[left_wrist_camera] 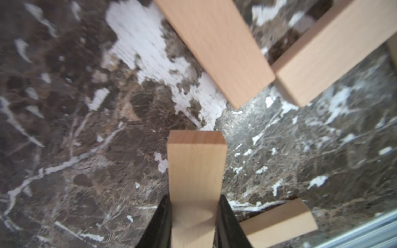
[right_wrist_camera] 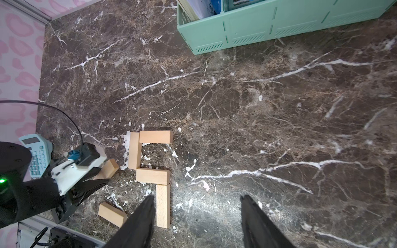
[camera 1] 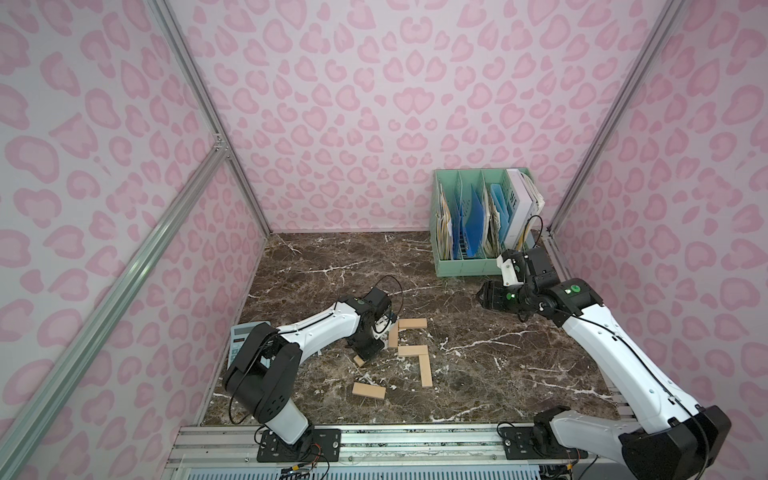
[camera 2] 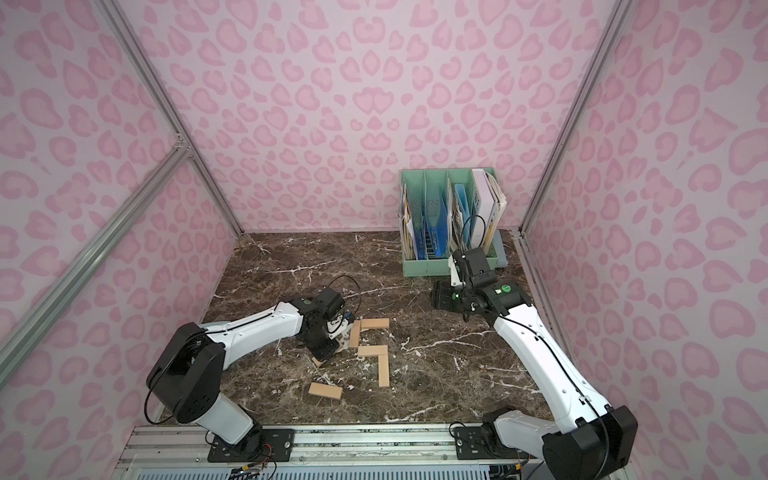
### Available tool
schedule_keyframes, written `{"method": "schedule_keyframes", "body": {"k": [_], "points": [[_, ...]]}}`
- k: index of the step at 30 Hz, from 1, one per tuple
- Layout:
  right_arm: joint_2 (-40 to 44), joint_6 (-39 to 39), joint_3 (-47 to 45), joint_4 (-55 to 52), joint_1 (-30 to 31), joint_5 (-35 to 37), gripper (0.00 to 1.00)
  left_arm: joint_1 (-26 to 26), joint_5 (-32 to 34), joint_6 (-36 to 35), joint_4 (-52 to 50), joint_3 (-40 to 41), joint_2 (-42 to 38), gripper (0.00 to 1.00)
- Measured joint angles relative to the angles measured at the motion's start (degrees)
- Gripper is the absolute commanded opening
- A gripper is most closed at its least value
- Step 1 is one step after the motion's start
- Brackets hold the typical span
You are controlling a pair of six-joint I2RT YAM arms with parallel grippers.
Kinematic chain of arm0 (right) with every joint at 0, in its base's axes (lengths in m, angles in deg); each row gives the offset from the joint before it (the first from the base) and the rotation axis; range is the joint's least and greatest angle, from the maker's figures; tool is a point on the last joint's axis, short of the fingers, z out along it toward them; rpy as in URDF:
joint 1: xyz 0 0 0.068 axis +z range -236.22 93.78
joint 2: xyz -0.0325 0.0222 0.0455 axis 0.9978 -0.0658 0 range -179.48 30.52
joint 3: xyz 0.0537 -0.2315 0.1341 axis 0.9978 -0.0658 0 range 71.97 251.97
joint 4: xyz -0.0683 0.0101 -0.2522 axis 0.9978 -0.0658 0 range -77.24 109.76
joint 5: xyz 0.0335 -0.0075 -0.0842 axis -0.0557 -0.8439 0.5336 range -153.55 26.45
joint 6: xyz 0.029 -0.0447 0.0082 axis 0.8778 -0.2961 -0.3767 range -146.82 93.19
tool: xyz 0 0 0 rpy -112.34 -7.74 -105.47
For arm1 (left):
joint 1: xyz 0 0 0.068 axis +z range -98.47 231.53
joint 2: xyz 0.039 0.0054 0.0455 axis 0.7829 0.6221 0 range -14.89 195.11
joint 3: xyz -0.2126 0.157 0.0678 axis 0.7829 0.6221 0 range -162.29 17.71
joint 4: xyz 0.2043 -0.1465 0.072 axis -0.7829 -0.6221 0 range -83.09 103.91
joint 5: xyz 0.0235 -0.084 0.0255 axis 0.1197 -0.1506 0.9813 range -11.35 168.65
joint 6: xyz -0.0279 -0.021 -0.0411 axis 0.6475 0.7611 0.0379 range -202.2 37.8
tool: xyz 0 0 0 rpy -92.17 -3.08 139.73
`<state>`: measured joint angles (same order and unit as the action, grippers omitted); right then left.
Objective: Assemble the number 6 with building blocks
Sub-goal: Pick up the building block from the center of the board, then assemble the building block at the center of the board.
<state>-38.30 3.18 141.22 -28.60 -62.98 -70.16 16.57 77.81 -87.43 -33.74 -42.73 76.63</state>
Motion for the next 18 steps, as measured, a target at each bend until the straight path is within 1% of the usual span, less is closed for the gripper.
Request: {"method": "schedule_keyframes", "body": {"k": [5, 7, 9, 14, 18], "points": [[0.8, -0.2, -1.0, 0.6, 0.0, -0.7, 0.65, 0.0, 1.2, 8.0, -2.9, -4.1, -3.9, 0.26], [1.1, -0.5, -1.3, 0.7, -0.2, -1.1, 0.65, 0.0, 1.5, 12.1, -2.9, -4.3, -4.9, 0.26], [1.3, -1.2, -1.5, 0.7, -0.7, -1.6, 0.65, -0.4, 1.1, 17.6, -1.7, -2.8, -5.8, 0.26], [1.4, -2.6, -1.4, 0.7, -2.1, -2.3, 0.65, -6.1, 1.0, 29.7, 0.7, 2.1, -4.9, 0.24], [1.8, -3.6, -1.5, 0.7, -3.1, -3.0, 0.64, -9.2, 2.4, 36.9, 2.7, 3.5, -4.5, 0.25]]}}
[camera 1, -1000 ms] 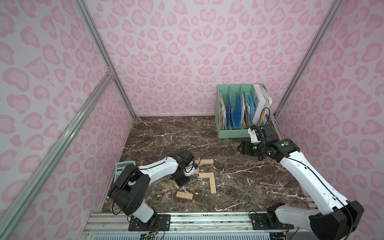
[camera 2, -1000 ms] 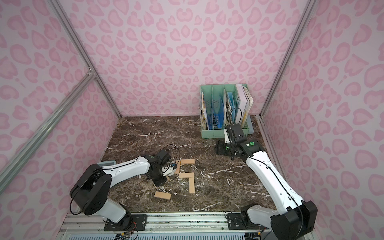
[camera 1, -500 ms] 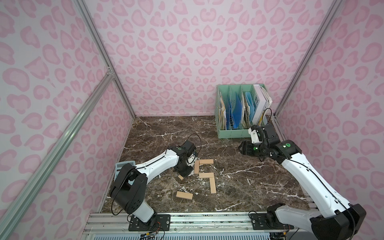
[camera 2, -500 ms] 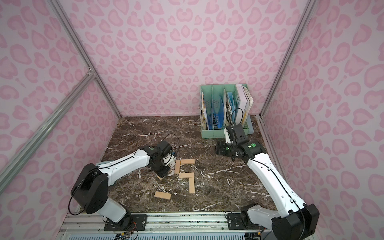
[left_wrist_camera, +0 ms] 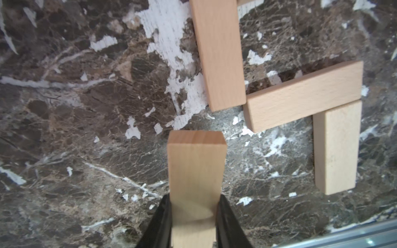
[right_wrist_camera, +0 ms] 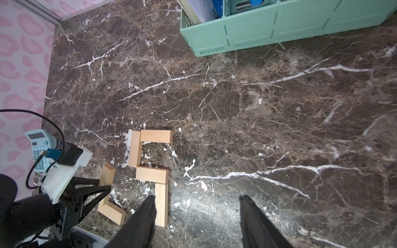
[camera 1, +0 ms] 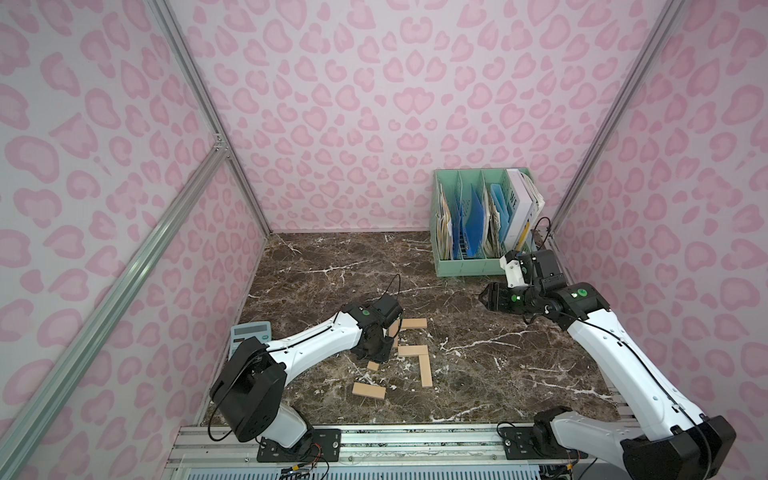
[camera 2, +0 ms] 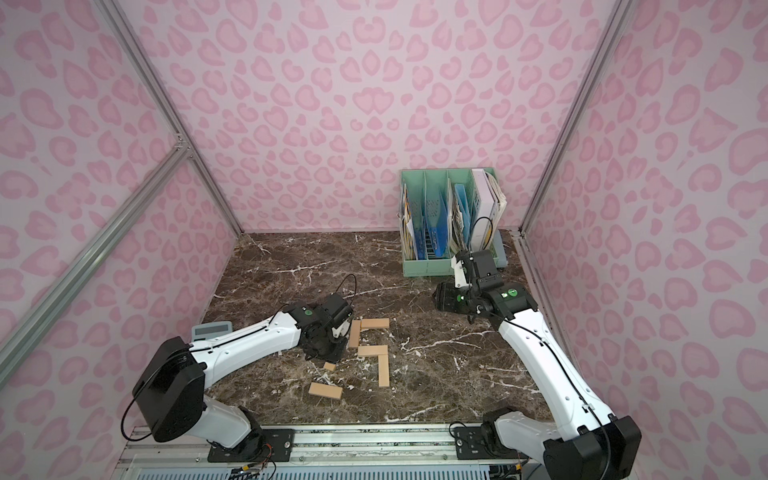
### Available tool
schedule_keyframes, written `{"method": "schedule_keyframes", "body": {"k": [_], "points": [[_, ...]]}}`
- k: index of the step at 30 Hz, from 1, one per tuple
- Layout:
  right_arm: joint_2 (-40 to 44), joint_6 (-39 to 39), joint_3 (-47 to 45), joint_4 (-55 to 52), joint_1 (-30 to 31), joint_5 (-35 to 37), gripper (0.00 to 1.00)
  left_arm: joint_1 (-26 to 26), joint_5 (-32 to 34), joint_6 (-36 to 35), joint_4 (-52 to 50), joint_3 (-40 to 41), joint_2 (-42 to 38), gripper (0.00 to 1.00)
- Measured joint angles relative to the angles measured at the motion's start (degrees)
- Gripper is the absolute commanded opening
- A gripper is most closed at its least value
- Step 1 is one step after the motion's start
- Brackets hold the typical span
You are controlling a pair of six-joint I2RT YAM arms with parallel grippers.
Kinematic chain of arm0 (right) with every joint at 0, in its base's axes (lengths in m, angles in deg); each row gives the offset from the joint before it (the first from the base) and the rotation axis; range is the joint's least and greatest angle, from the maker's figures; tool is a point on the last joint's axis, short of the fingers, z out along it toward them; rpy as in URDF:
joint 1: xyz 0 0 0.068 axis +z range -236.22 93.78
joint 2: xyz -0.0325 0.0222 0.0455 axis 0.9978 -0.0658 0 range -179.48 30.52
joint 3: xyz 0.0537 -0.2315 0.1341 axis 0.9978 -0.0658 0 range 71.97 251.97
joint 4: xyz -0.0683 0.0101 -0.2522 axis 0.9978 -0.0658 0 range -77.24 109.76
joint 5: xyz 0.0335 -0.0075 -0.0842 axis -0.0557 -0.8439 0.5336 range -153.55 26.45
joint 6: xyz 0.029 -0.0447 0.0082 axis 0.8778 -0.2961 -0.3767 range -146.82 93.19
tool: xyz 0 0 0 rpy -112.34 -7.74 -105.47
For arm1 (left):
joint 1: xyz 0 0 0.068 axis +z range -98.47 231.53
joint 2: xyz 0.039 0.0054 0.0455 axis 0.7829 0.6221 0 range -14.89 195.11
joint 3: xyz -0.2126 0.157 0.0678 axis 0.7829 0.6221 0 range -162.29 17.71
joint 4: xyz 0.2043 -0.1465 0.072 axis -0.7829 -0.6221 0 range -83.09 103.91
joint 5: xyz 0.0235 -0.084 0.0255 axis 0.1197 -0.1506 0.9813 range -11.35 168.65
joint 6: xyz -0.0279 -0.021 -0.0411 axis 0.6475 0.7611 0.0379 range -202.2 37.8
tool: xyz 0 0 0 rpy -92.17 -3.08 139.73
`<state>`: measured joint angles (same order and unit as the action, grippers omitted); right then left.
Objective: Assemble the number 6 with building blocks
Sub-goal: Assemble the building block at the center of the board.
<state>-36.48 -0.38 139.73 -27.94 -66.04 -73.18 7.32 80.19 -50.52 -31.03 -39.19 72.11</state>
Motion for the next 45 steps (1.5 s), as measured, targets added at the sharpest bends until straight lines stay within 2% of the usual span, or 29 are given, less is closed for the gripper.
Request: {"method": "schedule_keyframes", "body": {"k": [7, 12, 27, 45], "points": [[0.1, -1.0, -0.2, 0.0, -0.2, -0.7, 0.63, -4.3, 1.6, 5.8, 3.4, 0.2, 3.1, 0.24], [0.9, -1.1, -0.4, -0.3, -0.5, -0.7, 0.63, -6.3, 2.1, 7.5, 5.5, 0.6, 5.5, 0.23], [2.2, -1.2, -0.9, -0.9, -0.7, -0.6, 0.62, -6.7, 2.3, 12.0, 7.0, 3.4, 2.7, 0.23], [4.0, -1.2, -1.1, -1.8, -0.7, -0.4, 0.62, -7.8, 1.6, 16.2, 8.4, 3.7, 3.5, 0.23]]}}
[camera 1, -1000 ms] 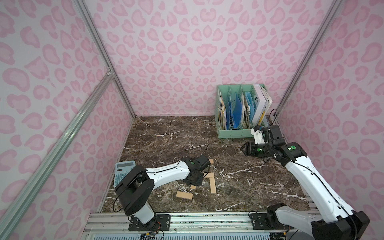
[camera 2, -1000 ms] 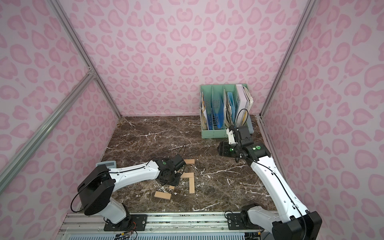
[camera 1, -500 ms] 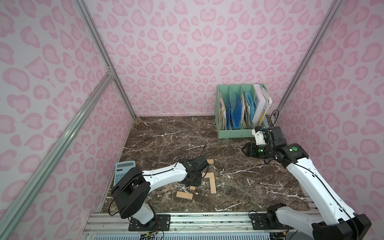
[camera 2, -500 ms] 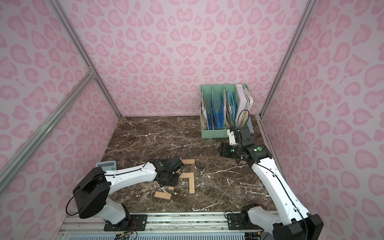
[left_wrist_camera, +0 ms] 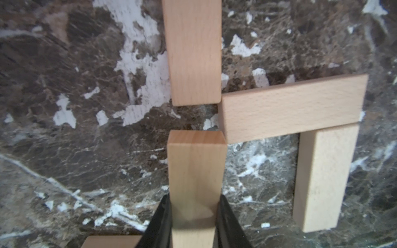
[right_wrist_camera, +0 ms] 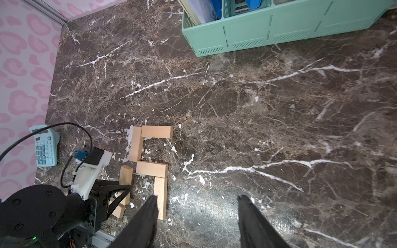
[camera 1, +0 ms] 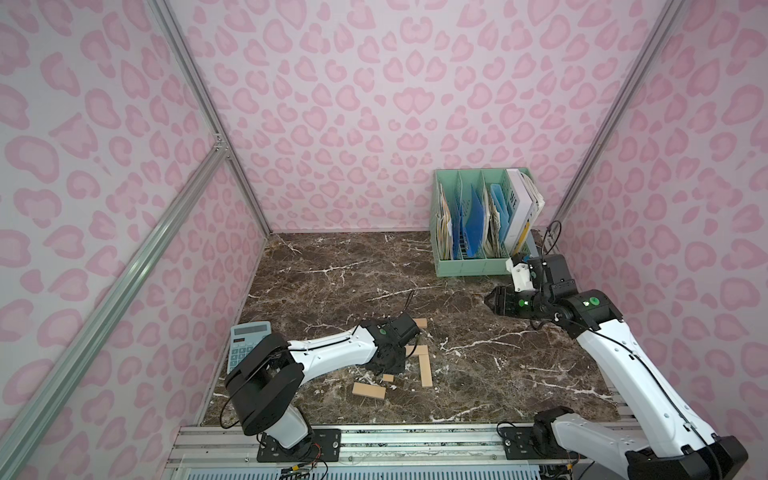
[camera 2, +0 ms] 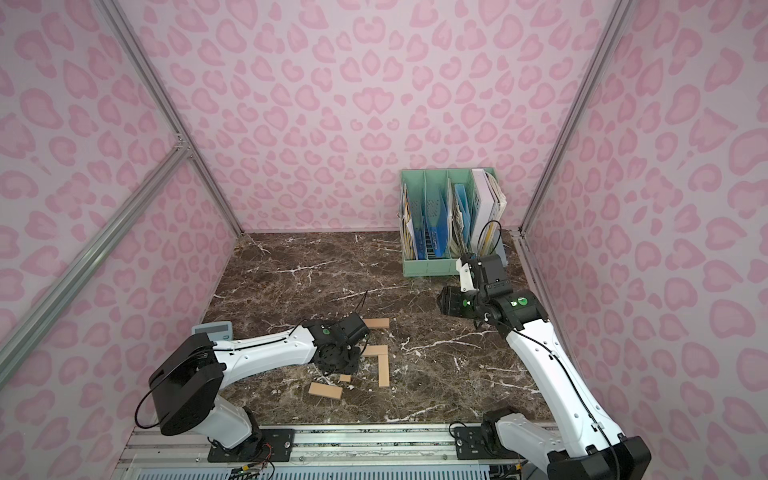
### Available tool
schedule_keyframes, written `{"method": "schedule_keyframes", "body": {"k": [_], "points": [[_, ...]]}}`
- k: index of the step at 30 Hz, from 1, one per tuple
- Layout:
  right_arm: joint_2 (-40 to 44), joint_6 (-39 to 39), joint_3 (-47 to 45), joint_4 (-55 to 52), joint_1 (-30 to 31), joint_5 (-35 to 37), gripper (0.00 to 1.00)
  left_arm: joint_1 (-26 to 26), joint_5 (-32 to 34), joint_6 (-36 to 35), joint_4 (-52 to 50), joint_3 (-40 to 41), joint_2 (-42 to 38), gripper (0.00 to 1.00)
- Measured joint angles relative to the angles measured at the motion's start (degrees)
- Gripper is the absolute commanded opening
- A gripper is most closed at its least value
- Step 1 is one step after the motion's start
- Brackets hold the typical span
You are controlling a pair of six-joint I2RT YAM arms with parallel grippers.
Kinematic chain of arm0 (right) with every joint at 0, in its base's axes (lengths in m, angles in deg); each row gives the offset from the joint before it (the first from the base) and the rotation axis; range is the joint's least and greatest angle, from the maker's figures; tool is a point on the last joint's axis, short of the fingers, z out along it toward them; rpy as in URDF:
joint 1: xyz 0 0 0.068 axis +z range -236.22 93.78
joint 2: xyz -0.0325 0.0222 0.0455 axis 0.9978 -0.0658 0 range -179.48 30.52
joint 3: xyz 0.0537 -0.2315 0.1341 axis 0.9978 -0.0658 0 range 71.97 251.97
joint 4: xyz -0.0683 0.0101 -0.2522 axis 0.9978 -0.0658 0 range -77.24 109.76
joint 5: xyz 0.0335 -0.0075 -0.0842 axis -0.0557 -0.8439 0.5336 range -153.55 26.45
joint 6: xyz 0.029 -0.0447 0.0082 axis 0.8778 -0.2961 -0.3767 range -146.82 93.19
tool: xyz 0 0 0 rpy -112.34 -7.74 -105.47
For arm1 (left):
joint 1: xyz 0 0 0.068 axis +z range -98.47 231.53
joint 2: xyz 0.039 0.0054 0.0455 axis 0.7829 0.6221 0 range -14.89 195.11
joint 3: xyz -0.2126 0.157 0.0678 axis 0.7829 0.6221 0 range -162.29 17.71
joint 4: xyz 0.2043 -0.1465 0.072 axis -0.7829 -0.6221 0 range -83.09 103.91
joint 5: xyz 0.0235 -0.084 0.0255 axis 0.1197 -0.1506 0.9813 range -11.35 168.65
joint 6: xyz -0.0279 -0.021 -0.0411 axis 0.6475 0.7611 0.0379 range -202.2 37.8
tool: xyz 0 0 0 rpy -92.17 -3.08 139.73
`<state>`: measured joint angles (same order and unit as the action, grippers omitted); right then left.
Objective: Assemble the number 6 with building blocks
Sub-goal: Assemble the building block at the center of the board.
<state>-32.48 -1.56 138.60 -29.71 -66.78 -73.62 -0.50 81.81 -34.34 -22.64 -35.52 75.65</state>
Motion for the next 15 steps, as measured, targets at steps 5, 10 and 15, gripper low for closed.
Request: {"method": "schedule_keyframes", "body": {"k": [5, 10, 15], "points": [[0.3, 0.0, 0.0, -0.5, 0.0, 0.2, 0.61, -0.1, -0.7, 0.0, 0.5, 0.0, 0.1, 0.23], [0.6, 0.0, -0.1, -1.0, 0.0, 0.4, 0.61, 0.0, -1.0, 0.2, 0.9, 0.5, 0.6, 0.24], [0.8, 0.0, -0.1, -1.1, 0.0, 0.4, 0.61, -0.1, -1.0, 0.4, 1.1, 0.5, 0.6, 0.24]]}}
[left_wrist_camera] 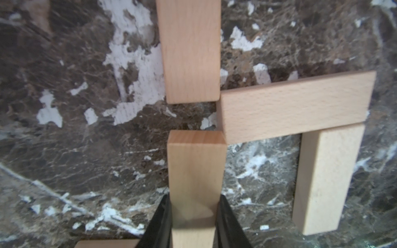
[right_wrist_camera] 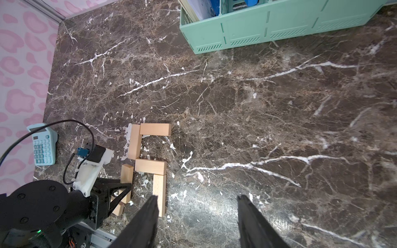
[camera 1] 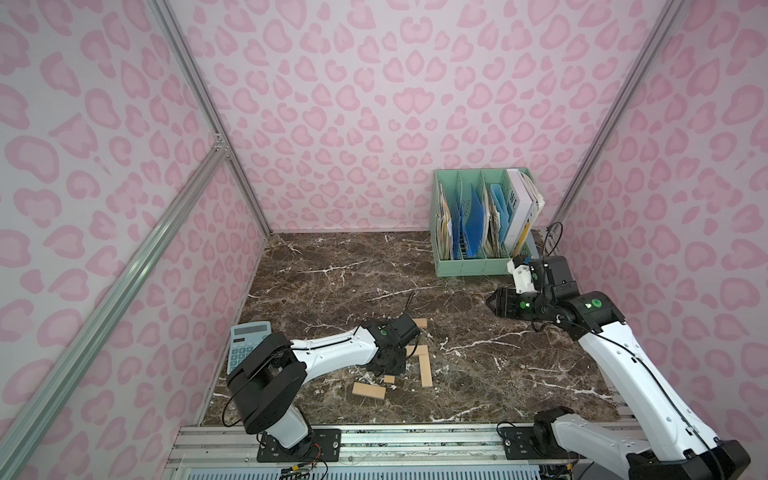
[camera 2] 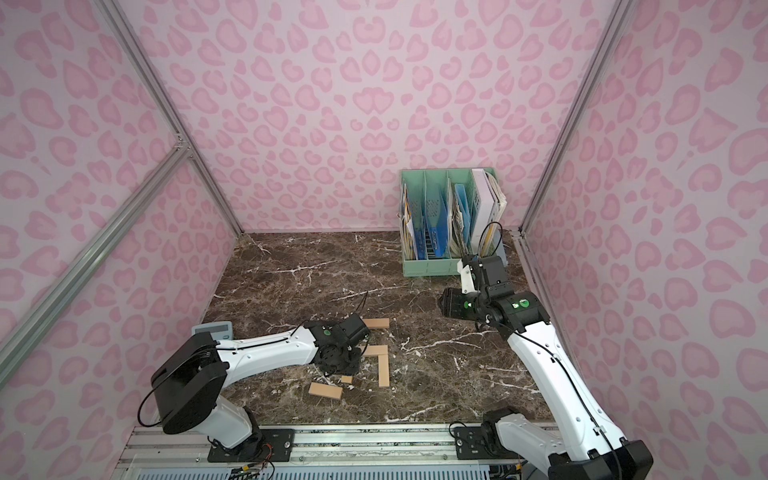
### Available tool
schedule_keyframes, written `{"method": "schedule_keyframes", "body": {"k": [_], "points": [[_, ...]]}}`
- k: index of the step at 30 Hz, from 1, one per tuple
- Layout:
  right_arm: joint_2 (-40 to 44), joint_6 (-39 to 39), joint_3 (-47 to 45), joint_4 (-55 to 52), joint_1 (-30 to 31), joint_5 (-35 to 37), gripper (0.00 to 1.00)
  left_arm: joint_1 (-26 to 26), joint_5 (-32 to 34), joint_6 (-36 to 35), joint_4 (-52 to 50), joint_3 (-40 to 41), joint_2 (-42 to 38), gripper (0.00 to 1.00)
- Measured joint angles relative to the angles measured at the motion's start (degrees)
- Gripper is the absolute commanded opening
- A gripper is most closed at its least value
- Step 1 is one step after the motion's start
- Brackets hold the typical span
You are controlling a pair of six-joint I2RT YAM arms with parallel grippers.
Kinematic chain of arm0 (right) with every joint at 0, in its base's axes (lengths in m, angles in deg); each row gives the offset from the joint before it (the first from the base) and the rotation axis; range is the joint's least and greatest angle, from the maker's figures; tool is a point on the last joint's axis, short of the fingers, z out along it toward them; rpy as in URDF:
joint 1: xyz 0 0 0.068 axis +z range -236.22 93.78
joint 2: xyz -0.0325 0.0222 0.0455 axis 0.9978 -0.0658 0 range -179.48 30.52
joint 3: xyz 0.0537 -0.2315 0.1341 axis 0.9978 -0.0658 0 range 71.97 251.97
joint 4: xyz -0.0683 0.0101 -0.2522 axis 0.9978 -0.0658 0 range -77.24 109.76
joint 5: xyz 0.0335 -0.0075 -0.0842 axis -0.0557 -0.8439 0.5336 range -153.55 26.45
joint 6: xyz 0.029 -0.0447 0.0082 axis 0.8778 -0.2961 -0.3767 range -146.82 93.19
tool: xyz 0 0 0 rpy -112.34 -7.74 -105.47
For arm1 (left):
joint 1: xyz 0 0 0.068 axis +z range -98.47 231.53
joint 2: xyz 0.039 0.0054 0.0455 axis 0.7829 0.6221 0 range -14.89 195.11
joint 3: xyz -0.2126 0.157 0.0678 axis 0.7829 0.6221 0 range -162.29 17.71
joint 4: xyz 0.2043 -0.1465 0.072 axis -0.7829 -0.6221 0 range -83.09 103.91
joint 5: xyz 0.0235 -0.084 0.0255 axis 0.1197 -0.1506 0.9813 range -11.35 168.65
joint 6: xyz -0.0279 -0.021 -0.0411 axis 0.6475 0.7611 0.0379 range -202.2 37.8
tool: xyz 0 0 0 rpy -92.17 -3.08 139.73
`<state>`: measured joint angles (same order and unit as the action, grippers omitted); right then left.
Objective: Assemble the number 6 with building blocks
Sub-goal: Assemble the building block at the center of the board.
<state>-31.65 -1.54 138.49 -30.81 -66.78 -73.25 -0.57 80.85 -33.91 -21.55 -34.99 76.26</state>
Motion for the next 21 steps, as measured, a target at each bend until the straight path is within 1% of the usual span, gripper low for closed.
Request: {"method": "schedule_keyframes", "body": {"k": [13, 21], "points": [[0.2, 0.0, 0.0, -0.2, 0.0, 0.0, 0.59, 0.0, 0.0, 1.2, 0.1, 0.5, 0.1, 0.25], [0.4, 0.0, 0.0, -0.2, 0.0, 0.0, 0.59, 0.0, 0.0, 1.2, 0.1, -0.7, 1.5, 0.25]]}}
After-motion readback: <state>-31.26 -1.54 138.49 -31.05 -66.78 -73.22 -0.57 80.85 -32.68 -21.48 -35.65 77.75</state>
